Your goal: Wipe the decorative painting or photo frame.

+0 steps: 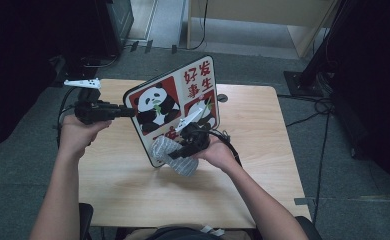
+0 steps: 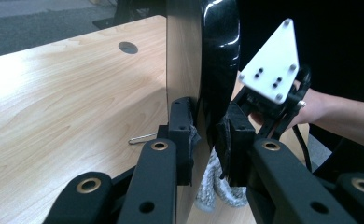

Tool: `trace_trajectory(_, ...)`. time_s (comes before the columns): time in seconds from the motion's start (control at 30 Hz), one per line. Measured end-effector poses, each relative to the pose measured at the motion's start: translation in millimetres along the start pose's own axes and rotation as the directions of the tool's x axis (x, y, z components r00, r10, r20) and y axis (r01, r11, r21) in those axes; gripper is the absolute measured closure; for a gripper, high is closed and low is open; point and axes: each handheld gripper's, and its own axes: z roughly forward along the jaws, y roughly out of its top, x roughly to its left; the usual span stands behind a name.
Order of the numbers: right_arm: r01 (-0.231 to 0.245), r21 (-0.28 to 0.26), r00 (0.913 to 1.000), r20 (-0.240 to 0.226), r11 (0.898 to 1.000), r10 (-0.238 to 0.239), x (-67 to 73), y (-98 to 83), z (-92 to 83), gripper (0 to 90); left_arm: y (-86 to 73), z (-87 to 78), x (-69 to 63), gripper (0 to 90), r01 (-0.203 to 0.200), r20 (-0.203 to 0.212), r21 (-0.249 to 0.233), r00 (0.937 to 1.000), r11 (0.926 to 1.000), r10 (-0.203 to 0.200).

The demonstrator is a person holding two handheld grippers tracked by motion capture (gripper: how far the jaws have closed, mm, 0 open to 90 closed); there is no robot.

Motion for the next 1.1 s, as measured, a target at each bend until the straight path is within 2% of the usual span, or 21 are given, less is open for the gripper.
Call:
trace_trajectory(0.17,-0.022,-0.014,0.9997,-0.009,1.0,0.022,0.8,8.7,-15.0,68.8,0.0,0.0,0.0,77.7,-0.001,0.0,0.0,1.0,1.0,0.001)
trace_trajectory(0.3,-0.015,-0.034,0.9999,-0.007,0.999,0.015,3.9,18.0,-28.8,68.9,-0.1,0.1,0.1,77.7,-0.001,0.0,-0.001,1.0,1.0,0.001)
trace_trajectory(0.4,-0.001,-0.034,0.9998,0.02,0.999,0.002,8.3,26.0,-39.7,68.8,0.0,0.1,0.1,77.7,-0.001,0.0,-0.001,1.0,1.0,0.001)
trace_trajectory(0.73,0.012,-0.069,0.9996,0.027,0.998,-0.01,13.2,49.8,-70.0,68.4,-0.3,0.5,0.5,77.5,0.0,0.002,-0.006,1.0,1.0,0.0)
trace_trajectory(1.1,0.044,-0.112,0.9978,0.053,0.993,-0.038,24.5,86.2,-103.0,68.4,-0.4,0.7,0.1,77.5,0.003,0.004,-0.007,1.0,1.0,-0.003)
